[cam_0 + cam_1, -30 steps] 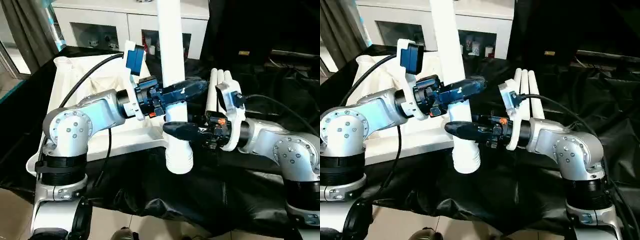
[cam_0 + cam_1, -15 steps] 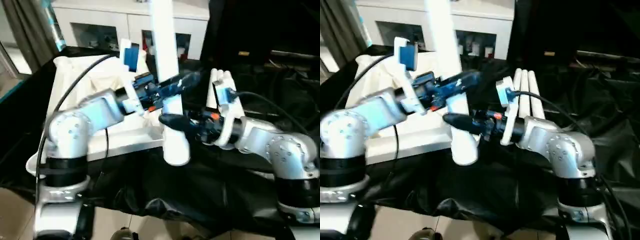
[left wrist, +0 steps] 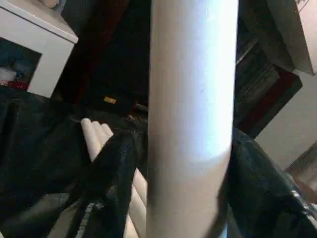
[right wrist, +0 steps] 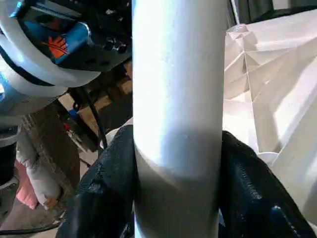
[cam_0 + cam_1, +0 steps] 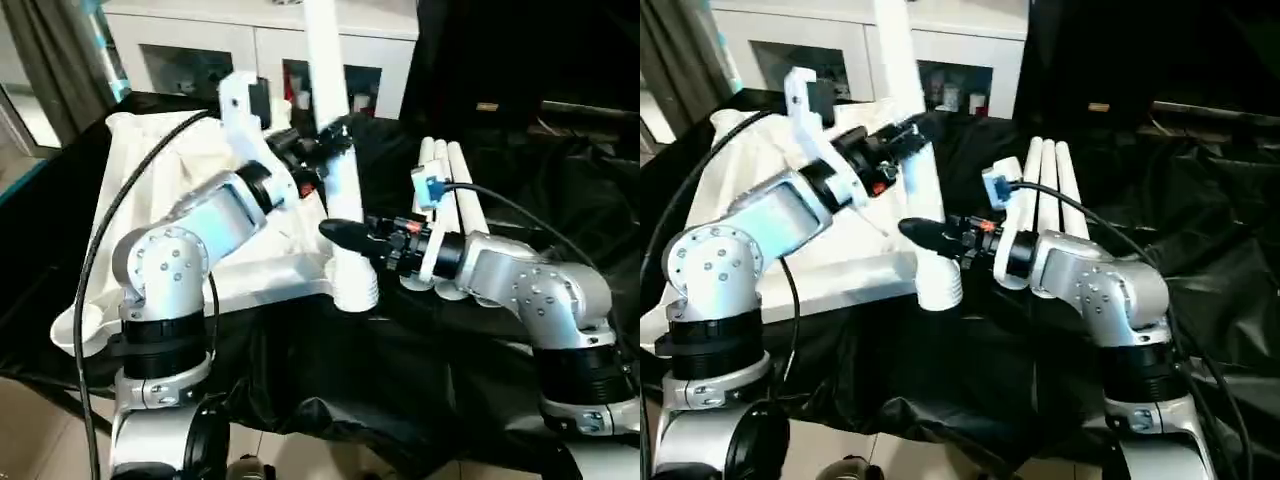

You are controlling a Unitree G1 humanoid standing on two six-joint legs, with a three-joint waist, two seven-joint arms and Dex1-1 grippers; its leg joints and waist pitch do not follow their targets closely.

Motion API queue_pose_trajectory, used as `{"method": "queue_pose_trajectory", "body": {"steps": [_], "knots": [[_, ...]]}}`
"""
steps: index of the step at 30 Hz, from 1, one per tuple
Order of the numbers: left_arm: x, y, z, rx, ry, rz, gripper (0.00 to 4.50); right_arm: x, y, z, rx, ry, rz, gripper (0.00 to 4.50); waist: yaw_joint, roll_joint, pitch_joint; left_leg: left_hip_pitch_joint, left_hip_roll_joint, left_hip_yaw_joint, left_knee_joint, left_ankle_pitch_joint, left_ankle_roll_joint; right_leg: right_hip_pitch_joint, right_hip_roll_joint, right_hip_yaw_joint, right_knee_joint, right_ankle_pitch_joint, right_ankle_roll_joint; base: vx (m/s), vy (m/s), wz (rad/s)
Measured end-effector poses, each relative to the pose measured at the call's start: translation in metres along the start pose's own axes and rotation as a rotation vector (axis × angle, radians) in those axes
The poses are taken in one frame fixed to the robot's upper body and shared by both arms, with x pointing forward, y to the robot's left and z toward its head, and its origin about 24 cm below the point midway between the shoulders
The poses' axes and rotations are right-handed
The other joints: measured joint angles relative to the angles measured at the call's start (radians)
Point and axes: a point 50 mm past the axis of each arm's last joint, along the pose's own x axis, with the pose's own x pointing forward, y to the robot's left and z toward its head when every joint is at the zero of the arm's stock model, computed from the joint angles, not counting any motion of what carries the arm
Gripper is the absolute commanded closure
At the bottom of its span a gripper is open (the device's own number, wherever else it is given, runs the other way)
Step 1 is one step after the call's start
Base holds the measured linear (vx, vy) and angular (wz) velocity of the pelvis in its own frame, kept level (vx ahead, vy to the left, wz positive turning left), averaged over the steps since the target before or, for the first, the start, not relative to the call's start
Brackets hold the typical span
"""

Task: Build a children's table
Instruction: Pick table leg

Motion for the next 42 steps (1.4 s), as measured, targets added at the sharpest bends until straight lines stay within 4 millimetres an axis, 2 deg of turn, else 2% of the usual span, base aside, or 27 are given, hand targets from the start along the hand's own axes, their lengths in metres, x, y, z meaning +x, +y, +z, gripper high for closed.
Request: {"method": "queue_pose_trajectory", "body": {"steps": [4,9,10,11,13,16,21,23,24,29,36,38,39,42], "knots": [[0.001,-0.002,-0.001,-0.013,0.003,-0.019,2.46,0.0,0.001,0.0,-0.003,0.0,0.007,2.64,0.002,0.0,0.0,0.0,0.0,0.0,0.0,0.0,0.0,0.0,0.0,0.0,-0.001,0.0,0.0,0.0,0.0,0.0],[0.0,-0.002,-0.001,-0.014,0.005,-0.034,2.66,0.0,0.001,0.001,-0.023,0.0,0.004,2.64,0.001,0.0,0.0,0.0,0.0,0.0,0.0,0.0,0.0,0.0,0.0,0.0,0.0,0.0,0.0,0.0,0.0,0.0],[-0.001,-0.001,0.001,-0.003,0.005,-0.046,2.67,0.001,0.001,0.001,-0.032,-0.002,0.004,2.08,0.001,0.0,0.0,0.0,0.0,0.0,0.0,0.0,0.0,0.0,0.0,0.0,0.0,0.0,0.0,0.0,0.0,0.0],[-0.002,-0.001,0.002,0.008,0.007,-0.064,2.68,0.001,0.002,0.001,-0.038,-0.004,0.007,1.94,0.0,0.0,0.0,0.0,0.0,0.0,0.0,0.0,0.0,0.0,0.0,0.0,0.0,0.0,0.0,0.0,0.0,0.0],[-0.007,-0.001,0.005,0.025,0.012,-0.159,2.68,0.001,0.004,0.002,-0.026,-0.008,0.043,1.94,-0.002,0.0,0.0,0.0,0.0,0.0,0.0,0.0,0.0,0.0,0.0,0.0,-0.001,0.0,0.0,0.0,0.0,0.0],[-0.011,-0.003,0.007,0.031,0.023,-0.274,2.68,-0.001,0.006,0.002,-0.003,-0.002,0.099,1.59,-0.001,0.0,0.0,0.0,0.0,0.0,0.0,0.0,0.0,0.0,0.0,0.0,-0.001,0.0,0.0,0.0,0.0,0.0],[-0.022,-0.002,0.011,0.033,0.075,-0.476,2.68,-0.007,0.009,0.0,0.005,0.051,0.181,1.3,0.0,0.0,0.0,0.001,0.0,0.0,0.0,0.0,0.0,0.0,0.0,0.0,0.0,0.0,0.0,0.0,0.0,0.0],[-0.023,-0.002,0.011,0.026,0.085,-0.521,2.68,-0.009,0.011,-0.001,0.012,0.064,0.209,1.3,0.001,0.0,0.0,0.001,0.0,0.0,0.0,0.0,0.0,0.001,0.0,0.0,0.0,0.0,0.0,0.0,0.0,0.0],[-0.022,-0.003,0.01,0.016,0.092,-0.549,2.68,-0.009,0.012,-0.001,0.014,0.073,0.229,1.48,0.001,0.0,0.0,0.001,0.0,0.0,0.0,0.0,0.0,0.002,0.0,0.0,0.0,0.0,-0.001,0.0,0.0,0.0],[-0.022,-0.005,0.008,-0.016,0.103,-0.617,2.68,-0.011,0.019,-0.003,0.012,0.087,0.286,1.78,0.0,0.0,0.0,0.004,0.0,0.0,0.0,0.0,0.0,0.005,0.0,-0.001,0.0,0.001,-0.001,0.0,0.0,0.0],[-0.021,-0.001,0.006,-0.033,0.104,-0.613,2.68,-0.009,0.019,-0.005,0.022,0.087,0.289,2.37,-0.001,0.0,0.0,0.012,0.0,0.0,0.0,0.0,0.0,0.012,0.0,-0.001,0.0,0.0,0.0,0.0,0.0,0.0],[-0.02,0.002,0.007,-0.039,0.096,-0.595,2.68,-0.007,0.019,-0.005,0.014,0.076,0.276,2.4,-0.002,0.0,0.0,0.013,0.0,0.0,0.0,0.0,0.0,0.013,0.0,-0.001,0.0,0.0,0.0,0.0,0.0,0.0],[-0.02,0.003,0.007,-0.039,0.091,-0.573,2.13,-0.006,0.018,-0.005,0.01,0.072,0.26,2.43,-0.002,0.0,0.0,0.013,0.0,0.0,0.0,0.0,0.0,0.013,0.0,-0.001,0.0,0.0,0.0,0.0,0.0,0.0],[-0.016,0.007,0.007,-0.02,0.088,-0.497,1.9,0.0,0.014,-0.004,-0.011,0.068,0.184,2.51,-0.003,0.0,0.0,0.013,0.0,0.0,0.0,0.0,-0.001,0.013,0.0,-0.001,0.0,0.0,0.0,0.0,0.0,0.0]]}}
